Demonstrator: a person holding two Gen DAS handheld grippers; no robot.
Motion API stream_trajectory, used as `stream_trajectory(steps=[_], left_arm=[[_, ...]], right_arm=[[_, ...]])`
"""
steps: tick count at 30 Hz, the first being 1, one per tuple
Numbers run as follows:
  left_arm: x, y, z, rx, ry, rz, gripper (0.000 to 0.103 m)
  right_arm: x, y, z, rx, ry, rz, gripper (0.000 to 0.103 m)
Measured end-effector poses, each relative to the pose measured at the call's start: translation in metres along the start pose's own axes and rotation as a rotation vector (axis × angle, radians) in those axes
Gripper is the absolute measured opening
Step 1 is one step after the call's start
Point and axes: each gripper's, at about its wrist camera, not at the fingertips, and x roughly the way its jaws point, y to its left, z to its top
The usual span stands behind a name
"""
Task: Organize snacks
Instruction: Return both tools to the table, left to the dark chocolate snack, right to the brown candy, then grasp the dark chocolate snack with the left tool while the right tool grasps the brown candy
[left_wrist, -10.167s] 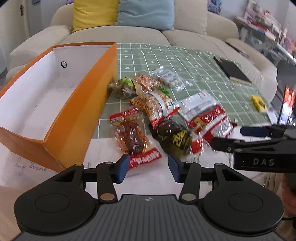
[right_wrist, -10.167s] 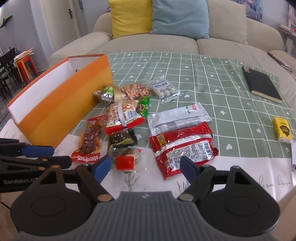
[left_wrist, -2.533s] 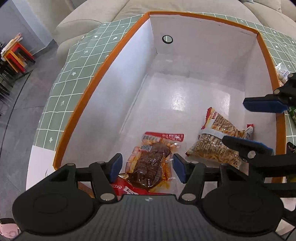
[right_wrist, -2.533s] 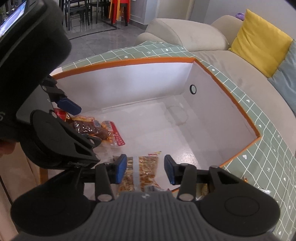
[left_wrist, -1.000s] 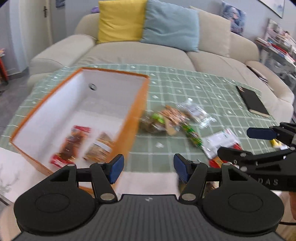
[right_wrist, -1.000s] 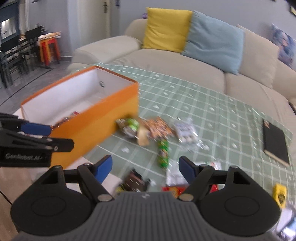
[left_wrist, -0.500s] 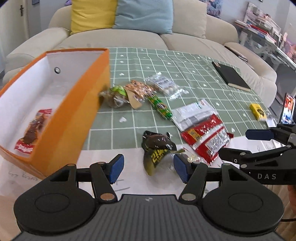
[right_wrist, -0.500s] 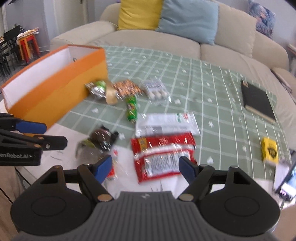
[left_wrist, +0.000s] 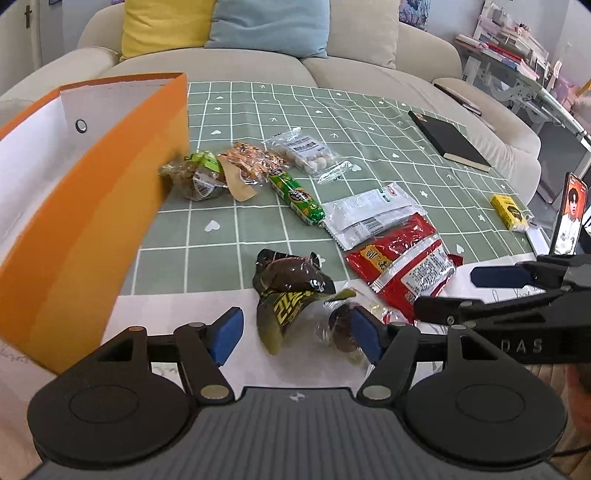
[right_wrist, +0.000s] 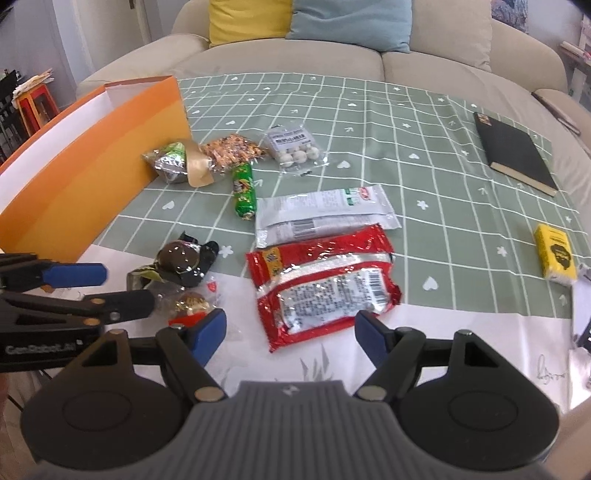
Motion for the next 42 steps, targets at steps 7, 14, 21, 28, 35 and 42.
stream_trajectory(steps=[7, 14, 21, 28, 35, 42], left_arm=[[0.017, -0.010, 0.004, 0.155, -0.029, 0.089, 0.068], [0.028, -0.013, 0.000, 0.243, -0.037, 0.102, 0.023], [0.019, -0.005, -0.001, 0.241, -0.041, 0.181, 0.001], [0.004, 0.013, -0.011, 0.198, -0.013, 0.190, 0.001], [-0.004, 0.025, -0.018, 0.154, -0.020, 0.196, 0.001], [-0.005, 0.024, -0.017, 0.146, -0.022, 0.194, 0.001]], right_arm=[[0.004, 0.006, -0.001, -0.026, 0.008, 0.016, 0.066], [0.004, 0.008, 0.000, -0.019, -0.013, 0.045, 0.063], [-0.003, 0.020, 0.000, -0.065, -0.059, 0.094, 0.063], [0.003, 0.037, 0.000, -0.093, -0.044, 0.177, 0.063], [0.020, 0.051, -0.006, -0.117, 0.007, 0.165, 0.060], [0.027, 0.054, -0.009, -0.129, 0.023, 0.162, 0.042]])
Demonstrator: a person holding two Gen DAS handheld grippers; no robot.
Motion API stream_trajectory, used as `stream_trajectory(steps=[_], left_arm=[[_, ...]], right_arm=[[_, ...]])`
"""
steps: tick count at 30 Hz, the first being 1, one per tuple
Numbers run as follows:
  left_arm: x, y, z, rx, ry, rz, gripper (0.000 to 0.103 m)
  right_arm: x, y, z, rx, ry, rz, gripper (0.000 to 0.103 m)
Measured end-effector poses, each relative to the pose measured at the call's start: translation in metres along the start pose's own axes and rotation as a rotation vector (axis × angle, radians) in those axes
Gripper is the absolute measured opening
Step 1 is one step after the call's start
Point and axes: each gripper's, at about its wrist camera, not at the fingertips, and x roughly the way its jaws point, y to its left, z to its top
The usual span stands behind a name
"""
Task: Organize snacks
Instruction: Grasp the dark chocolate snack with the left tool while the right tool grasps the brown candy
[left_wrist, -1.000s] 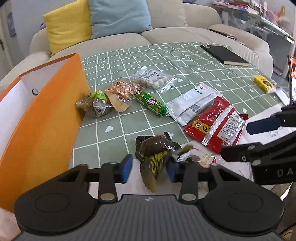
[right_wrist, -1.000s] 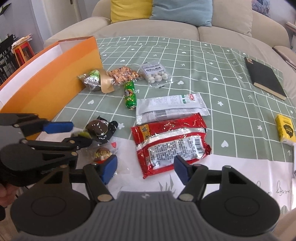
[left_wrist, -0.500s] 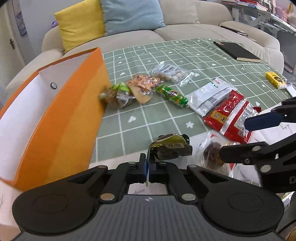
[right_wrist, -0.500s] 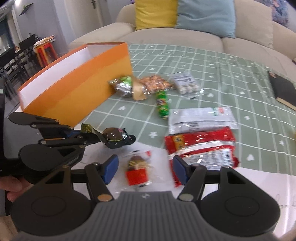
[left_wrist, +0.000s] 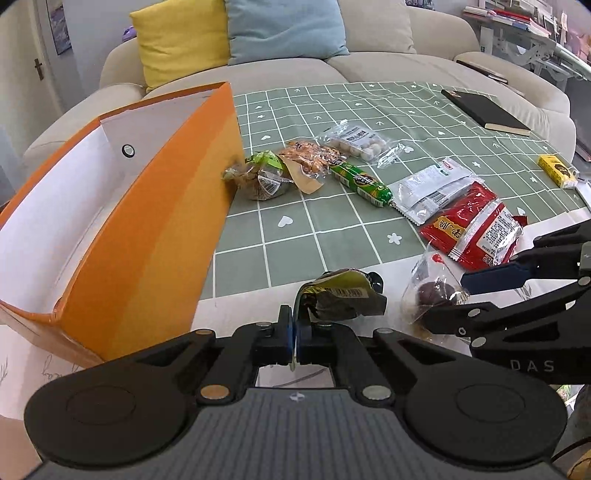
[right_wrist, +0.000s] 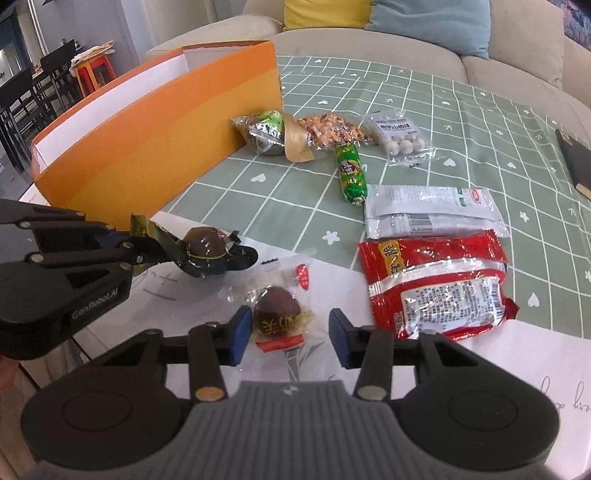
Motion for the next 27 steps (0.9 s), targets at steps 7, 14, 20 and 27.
stream_trajectory(steps=[7, 14, 20, 27], left_arm=[[-0.007, 0.005, 0.007, -0.044, -0.007, -0.003, 0.001], [-0.026, 0.008, 0.020, -0.073, -0.041, 0.003, 0.001], [-0.046, 0.012, 0.032, -0.093, -0.083, 0.010, 0.001], [-0.071, 0.023, 0.047, -0.134, -0.154, 0.026, 0.001]], right_arm=[[-0.009, -0.001, 0.004, 0.013, -0.033, 0.021, 0.039], [-0.026, -0.003, 0.014, 0.035, -0.078, 0.026, 0.039], [-0.051, -0.002, 0.027, 0.052, -0.149, 0.030, 0.039], [-0.069, 0.005, 0.046, 0.039, -0.210, 0.048, 0.039]])
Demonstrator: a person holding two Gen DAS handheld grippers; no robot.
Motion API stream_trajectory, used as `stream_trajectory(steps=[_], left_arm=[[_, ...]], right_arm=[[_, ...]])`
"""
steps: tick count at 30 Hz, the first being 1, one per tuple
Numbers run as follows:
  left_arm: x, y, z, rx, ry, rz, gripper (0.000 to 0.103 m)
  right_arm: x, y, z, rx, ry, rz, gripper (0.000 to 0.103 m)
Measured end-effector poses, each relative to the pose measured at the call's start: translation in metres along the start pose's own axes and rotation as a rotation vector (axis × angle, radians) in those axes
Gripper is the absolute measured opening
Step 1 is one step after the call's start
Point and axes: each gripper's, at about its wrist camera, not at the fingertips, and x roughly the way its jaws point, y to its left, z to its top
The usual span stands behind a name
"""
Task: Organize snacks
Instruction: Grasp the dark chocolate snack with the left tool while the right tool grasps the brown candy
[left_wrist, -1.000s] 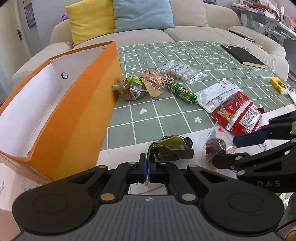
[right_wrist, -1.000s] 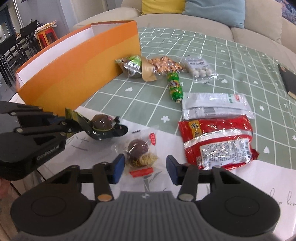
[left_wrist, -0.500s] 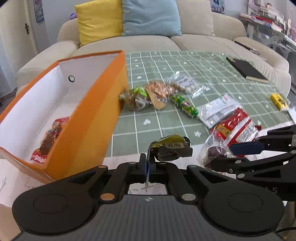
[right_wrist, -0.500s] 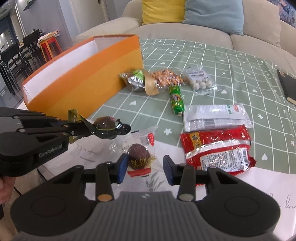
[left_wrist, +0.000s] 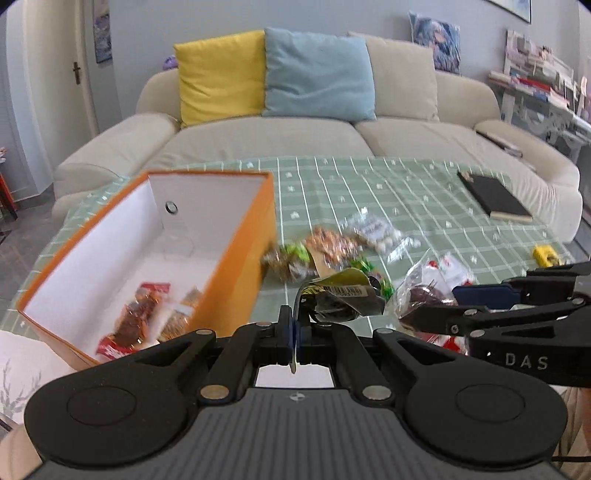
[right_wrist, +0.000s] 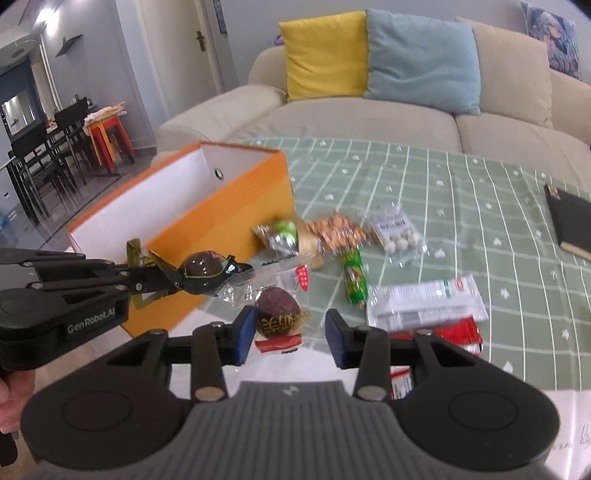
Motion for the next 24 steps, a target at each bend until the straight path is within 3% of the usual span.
stream_trajectory(steps=[8, 14, 24], left_arm=[[-0.021, 0.023, 0.022, -0.040, -0.071, 0.052, 0.001], [-0.025, 0.057, 0.040, -0.079, -0.077, 0.112, 0.001], [0.004, 0.114, 0.056, -0.115, 0.034, 0.185, 0.001]], right_arm=[[0.000, 0.025, 0.031, -0.061, -0.053, 0.053, 0.039], [0.011, 0.056, 0.059, -0.152, -0.076, 0.100, 0.038], [0.055, 0.108, 0.095, -0.303, -0.050, 0.160, 0.035]])
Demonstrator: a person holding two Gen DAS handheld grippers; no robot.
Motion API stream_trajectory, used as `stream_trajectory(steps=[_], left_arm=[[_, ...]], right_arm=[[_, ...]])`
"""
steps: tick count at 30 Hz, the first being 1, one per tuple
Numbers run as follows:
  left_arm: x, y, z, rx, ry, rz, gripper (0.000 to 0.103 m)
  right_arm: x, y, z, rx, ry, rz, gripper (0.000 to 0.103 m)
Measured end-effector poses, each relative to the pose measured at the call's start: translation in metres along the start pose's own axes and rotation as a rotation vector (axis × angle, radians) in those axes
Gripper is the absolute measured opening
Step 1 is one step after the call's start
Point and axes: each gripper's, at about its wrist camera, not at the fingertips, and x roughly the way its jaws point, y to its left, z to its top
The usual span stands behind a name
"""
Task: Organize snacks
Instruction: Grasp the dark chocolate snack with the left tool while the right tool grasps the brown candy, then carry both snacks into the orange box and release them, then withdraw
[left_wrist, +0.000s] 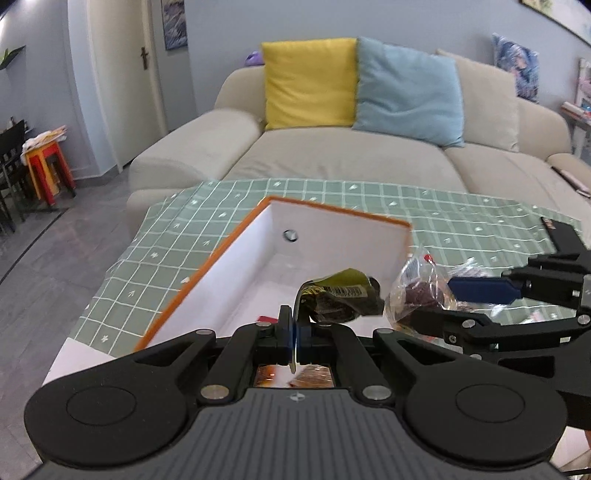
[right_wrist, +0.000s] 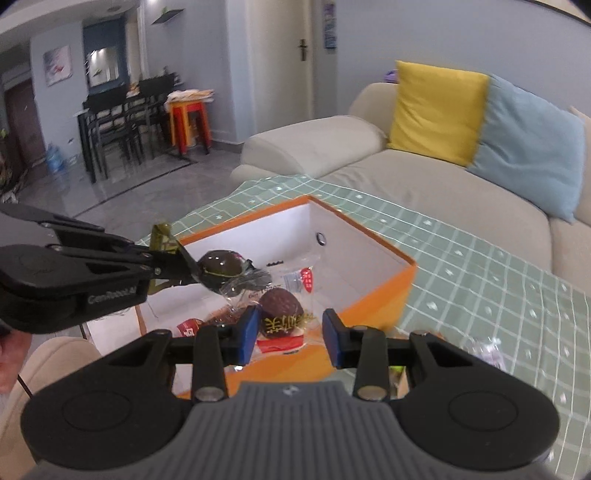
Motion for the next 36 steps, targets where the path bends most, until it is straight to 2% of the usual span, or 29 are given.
stream_trajectory(steps=[6, 19, 25, 30, 36], left_arm=[[0.030, 0.018, 0.004, -0.013, 0.044, 0.040, 0.001], [0.087, 0.027, -0.012, 0.003, 0.176, 0.072, 0.001], [0.103, 0.031, -0.020, -0.005, 0.228, 0.077, 0.001], [0.111, 0.030, -0.024, 0.006, 0.251, 0.081, 0.001], [0.117, 0.029, -0.028, 0.020, 0.271, 0.093, 0.001]], right_arm=[[0.046, 0.008, 0.019, -0.094, 0.046, 0.006, 0.035], [0.121, 0.014, 0.028, -0.216, 0.180, -0.007, 0.035], [0.140, 0.023, 0.021, -0.302, 0.232, -0.001, 0.035], [0.154, 0.026, 0.014, -0.330, 0.275, 0.000, 0.035], [0.161, 0.026, 0.013, -0.331, 0.285, -0.006, 0.037]])
